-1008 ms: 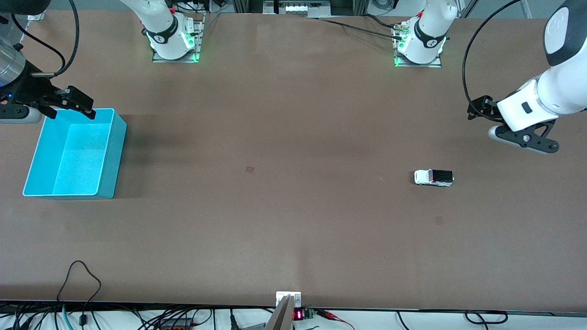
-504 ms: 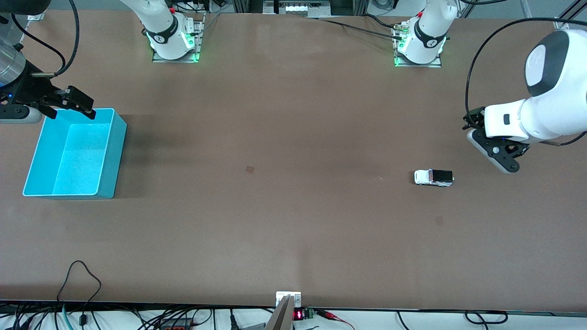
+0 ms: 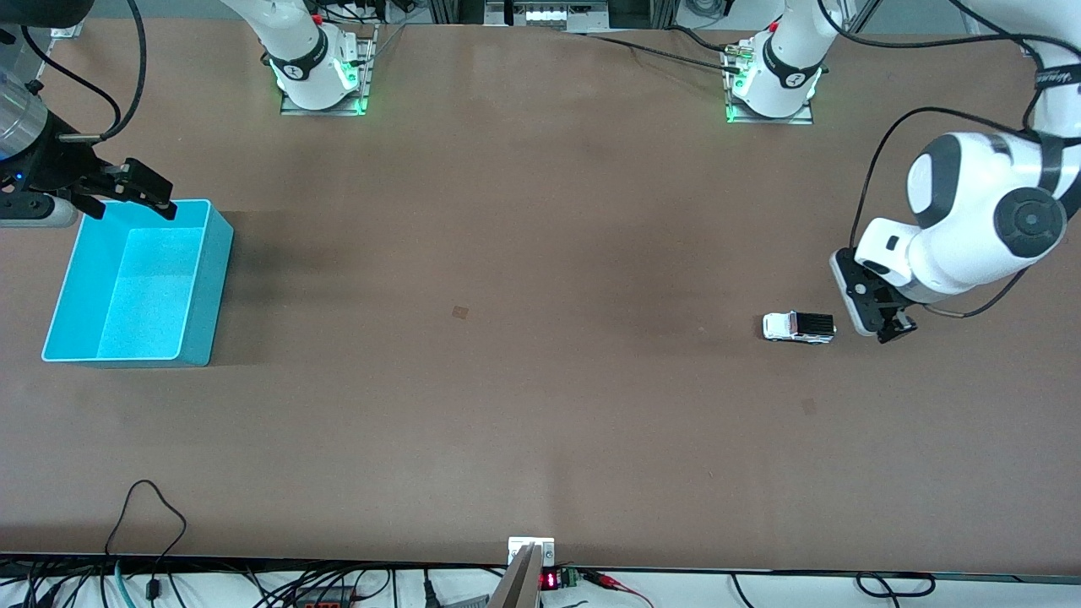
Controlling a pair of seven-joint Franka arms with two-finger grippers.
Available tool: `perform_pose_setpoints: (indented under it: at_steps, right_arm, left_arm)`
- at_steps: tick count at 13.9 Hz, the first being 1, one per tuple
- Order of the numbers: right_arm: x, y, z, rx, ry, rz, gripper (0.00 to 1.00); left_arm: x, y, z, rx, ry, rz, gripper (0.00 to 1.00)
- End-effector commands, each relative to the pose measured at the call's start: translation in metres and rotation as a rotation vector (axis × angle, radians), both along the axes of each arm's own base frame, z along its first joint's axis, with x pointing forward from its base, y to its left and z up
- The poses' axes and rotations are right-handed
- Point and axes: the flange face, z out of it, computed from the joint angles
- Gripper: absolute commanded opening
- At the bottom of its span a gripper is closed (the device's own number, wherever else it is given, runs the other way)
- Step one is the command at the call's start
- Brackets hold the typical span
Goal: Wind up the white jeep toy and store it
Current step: 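Lower the left gripper onto the white jeep's roof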
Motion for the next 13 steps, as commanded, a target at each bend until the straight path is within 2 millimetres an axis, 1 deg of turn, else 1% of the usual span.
perform_pose_setpoints:
  at_steps: [1,2,4,8,9,11,13]
  right_arm:
    - [-0.004,0.002,0.001,0.012,0.004,-0.013,1.00]
    - [-0.005,0.002,0.002,0.013,0.002,-0.014,1.00]
    - [-0.005,0.002,0.002,0.013,0.002,-0.014,1.00]
    - [-0.005,0.002,0.002,0.013,0.002,-0.014,1.00]
    - [-0.005,0.002,0.002,0.013,0.002,-0.014,1.00]
    - [-0.005,0.002,0.002,0.013,0.002,-0.014,1.00]
    - [-0.005,0.002,0.002,0.013,0.002,-0.014,1.00]
  left_arm:
    - [0.003,0.003,-0.054,0.004,0.033,-0.115,1.00]
    - [0.005,0.005,-0.064,0.002,0.021,-0.159,1.00]
    - [0.002,0.006,-0.084,-0.003,0.014,-0.190,1.00]
    - [-0.016,0.008,-0.121,-0.006,-0.069,-0.220,1.00]
    - [-0.020,0.007,-0.125,-0.007,-0.069,-0.222,1.00]
    - [-0.021,0.006,-0.131,-0.009,-0.061,-0.224,0.99]
    - [-0.022,0.006,-0.137,-0.010,-0.058,-0.224,0.93]
